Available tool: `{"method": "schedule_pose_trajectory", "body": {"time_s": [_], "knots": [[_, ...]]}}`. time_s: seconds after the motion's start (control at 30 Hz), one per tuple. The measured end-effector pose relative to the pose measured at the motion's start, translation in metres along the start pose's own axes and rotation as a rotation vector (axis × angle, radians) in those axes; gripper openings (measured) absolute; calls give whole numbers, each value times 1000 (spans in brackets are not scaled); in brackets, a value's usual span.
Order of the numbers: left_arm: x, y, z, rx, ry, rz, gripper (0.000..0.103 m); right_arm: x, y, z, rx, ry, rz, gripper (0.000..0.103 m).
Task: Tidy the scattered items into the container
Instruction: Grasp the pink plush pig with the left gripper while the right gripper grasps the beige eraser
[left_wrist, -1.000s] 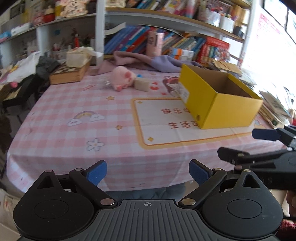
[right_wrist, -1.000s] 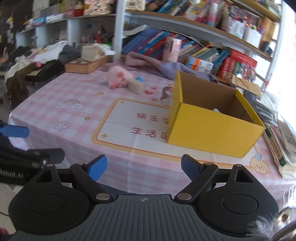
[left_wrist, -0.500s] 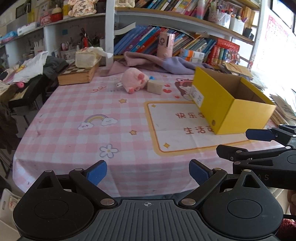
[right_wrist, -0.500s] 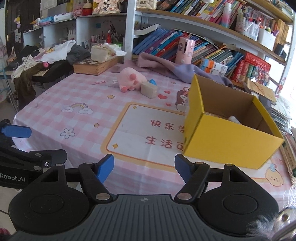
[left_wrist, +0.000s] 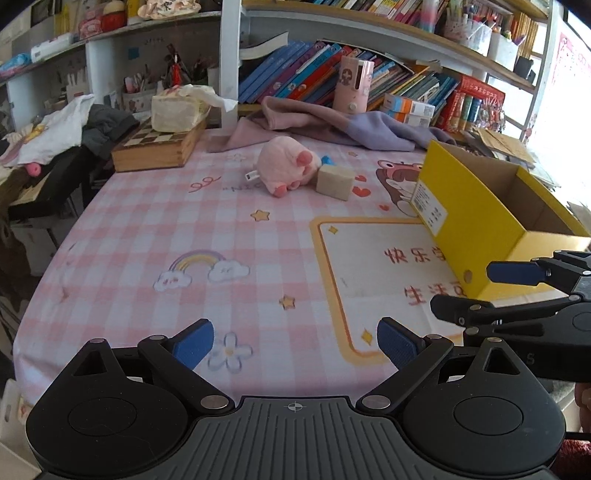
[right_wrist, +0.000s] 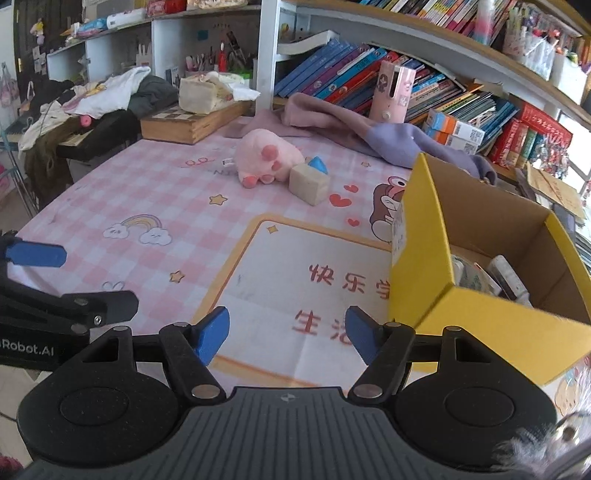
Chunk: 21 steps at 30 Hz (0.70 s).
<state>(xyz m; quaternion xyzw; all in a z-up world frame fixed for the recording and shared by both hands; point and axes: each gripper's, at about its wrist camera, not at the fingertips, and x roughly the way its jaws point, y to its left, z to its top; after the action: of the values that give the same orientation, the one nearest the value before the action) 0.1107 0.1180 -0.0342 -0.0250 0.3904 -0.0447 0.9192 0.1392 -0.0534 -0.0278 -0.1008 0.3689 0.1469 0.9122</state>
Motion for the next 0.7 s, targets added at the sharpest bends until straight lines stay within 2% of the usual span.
{"method": "schedule_pose_trajectory", "body": {"time_s": [0.2,0.5,0.7], "knots": [[33,3,31,36,14,14,97,37,-11,24,4,24,18,65],[77,11,88,97,-22,45,97,89,-27,69,50,46,62,60],[114,18,122,143,-38,63,97,127,-24,95,19,58,97,59]]}}
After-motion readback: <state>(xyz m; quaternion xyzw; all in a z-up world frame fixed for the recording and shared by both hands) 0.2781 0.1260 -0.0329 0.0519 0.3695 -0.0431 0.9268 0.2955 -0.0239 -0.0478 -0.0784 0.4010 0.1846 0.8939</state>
